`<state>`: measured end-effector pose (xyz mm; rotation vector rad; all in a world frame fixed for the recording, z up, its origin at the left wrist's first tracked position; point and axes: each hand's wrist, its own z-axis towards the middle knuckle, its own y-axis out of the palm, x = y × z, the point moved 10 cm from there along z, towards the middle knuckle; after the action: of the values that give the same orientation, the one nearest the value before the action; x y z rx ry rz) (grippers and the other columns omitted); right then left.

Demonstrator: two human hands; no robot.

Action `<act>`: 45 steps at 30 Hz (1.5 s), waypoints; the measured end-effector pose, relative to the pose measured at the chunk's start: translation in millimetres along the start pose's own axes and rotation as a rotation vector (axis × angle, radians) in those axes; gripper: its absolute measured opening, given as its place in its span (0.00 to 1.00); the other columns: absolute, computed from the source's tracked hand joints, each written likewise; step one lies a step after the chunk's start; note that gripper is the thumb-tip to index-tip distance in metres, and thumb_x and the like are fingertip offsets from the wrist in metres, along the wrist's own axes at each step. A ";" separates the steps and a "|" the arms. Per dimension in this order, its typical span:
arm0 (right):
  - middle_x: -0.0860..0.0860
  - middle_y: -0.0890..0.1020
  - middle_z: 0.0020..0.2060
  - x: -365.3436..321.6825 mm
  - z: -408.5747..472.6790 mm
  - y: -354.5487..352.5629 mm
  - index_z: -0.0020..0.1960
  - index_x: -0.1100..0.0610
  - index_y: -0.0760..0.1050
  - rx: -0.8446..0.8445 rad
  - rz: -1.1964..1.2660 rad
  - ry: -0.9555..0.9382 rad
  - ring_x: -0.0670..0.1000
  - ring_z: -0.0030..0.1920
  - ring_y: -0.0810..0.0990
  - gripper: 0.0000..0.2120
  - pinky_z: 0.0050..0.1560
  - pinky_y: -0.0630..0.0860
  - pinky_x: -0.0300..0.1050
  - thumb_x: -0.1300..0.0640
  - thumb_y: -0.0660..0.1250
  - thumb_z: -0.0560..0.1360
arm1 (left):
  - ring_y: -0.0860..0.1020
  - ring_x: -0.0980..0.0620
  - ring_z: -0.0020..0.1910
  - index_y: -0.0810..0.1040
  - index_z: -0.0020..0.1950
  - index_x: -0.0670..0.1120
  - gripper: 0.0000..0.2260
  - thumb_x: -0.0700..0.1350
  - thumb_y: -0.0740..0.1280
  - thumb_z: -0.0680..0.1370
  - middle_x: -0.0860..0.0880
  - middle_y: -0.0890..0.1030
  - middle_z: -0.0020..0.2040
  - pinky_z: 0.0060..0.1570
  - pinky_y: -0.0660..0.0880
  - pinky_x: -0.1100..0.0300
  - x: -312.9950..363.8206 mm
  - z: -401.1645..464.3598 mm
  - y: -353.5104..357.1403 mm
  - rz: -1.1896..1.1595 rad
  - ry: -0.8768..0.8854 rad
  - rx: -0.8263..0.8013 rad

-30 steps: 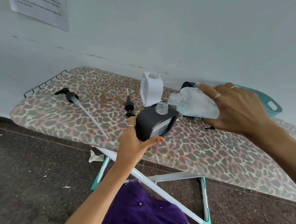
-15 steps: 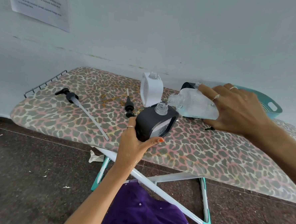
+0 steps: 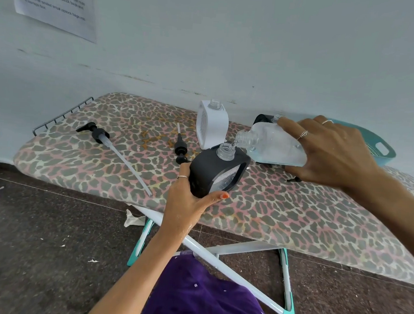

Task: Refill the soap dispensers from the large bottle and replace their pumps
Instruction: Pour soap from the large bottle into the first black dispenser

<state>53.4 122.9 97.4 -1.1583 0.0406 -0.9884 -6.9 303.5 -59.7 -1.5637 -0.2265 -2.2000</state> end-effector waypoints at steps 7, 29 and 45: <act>0.57 0.81 0.40 -0.4 -0.4 0.0 0.65 0.54 0.72 -0.006 -0.016 0.012 0.61 0.39 0.80 0.36 0.31 0.61 0.42 0.44 0.77 0.61 | 0.84 0.48 0.44 0.68 0.63 0.50 0.41 0.71 0.74 0.58 0.51 0.82 0.50 0.40 0.82 0.44 -6.5 0.0 1.0 -0.029 -0.062 -0.002; 0.57 0.81 0.38 -6.1 -0.2 -4.9 0.65 0.54 0.68 0.020 0.027 0.004 0.61 0.37 0.80 0.37 0.30 0.62 0.41 0.44 0.76 0.61 | 0.84 0.52 0.45 0.68 0.60 0.55 0.36 0.70 0.73 0.59 0.51 0.82 0.50 0.40 0.82 0.47 -7.5 0.1 1.8 -0.016 -0.032 -0.010; 0.49 0.76 0.40 24.5 -55.8 42.1 0.60 0.54 0.63 0.205 0.703 0.707 0.58 0.40 0.76 0.30 0.39 0.68 0.46 0.49 0.76 0.66 | 0.84 0.53 0.46 0.68 0.54 0.66 0.29 0.64 0.77 0.59 0.57 0.81 0.52 0.43 0.82 0.50 -2.0 -1.3 3.6 -0.048 -0.085 -0.038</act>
<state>66.8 67.1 50.5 -0.4873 0.8357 -0.6936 -5.9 300.3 -62.4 -1.6903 -0.2519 -2.1884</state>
